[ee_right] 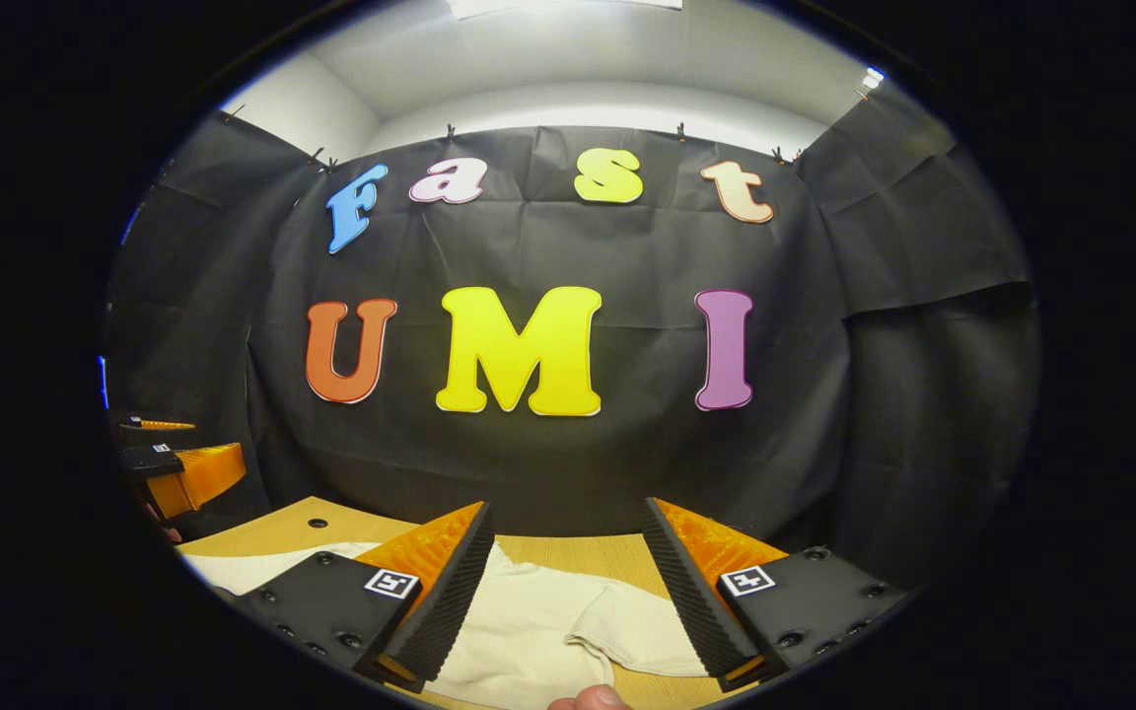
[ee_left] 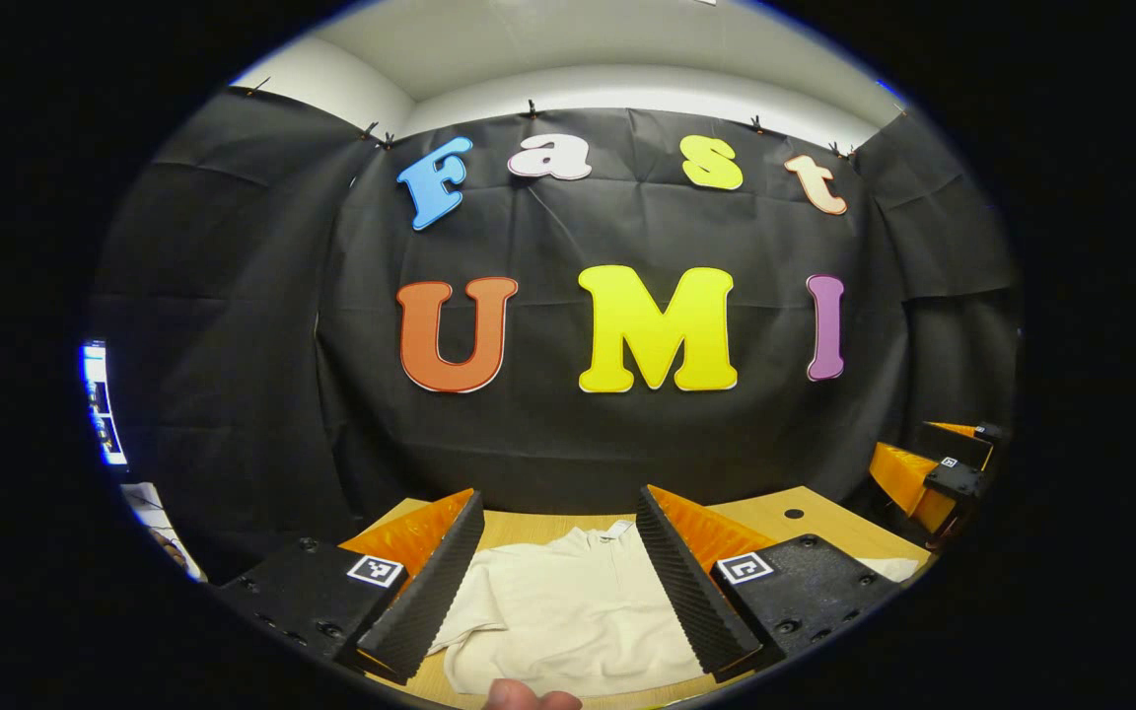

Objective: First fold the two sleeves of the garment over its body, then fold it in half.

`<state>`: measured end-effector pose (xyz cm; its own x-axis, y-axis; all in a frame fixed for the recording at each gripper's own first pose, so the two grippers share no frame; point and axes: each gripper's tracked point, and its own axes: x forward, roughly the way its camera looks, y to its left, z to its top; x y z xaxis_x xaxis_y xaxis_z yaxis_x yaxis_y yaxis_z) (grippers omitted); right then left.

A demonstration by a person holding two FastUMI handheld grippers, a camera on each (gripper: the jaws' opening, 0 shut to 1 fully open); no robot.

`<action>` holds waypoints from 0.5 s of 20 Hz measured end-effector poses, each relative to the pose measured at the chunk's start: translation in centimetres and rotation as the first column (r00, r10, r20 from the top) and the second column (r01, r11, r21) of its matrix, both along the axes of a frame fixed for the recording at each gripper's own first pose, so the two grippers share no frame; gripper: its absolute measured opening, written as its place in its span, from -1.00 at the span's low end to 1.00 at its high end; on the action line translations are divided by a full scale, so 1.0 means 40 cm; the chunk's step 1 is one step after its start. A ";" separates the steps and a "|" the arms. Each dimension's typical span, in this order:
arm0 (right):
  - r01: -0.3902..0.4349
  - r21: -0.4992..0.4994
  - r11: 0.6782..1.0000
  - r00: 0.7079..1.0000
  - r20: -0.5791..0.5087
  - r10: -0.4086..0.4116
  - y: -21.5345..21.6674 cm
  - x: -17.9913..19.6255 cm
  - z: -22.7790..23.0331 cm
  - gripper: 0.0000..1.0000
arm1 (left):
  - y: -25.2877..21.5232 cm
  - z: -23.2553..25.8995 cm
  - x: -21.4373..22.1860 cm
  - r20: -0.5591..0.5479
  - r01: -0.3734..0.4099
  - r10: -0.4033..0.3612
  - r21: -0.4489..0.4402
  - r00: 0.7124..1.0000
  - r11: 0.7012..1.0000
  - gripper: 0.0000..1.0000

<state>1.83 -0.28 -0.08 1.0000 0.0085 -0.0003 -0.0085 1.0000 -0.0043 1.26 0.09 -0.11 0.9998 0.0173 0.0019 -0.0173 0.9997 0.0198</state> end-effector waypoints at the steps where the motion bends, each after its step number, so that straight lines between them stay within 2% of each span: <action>1: -0.003 -0.005 1.000 1.000 0.000 0.003 -0.001 0.004 0.000 0.89 | 0.003 -0.008 0.002 -0.007 -0.004 0.004 0.000 1.000 1.000 0.98; 10: -0.014 0.006 1.000 1.000 0.001 0.014 -0.017 0.034 0.007 0.89 | -0.010 -0.013 0.014 -0.011 -0.015 0.015 0.002 1.000 1.000 0.99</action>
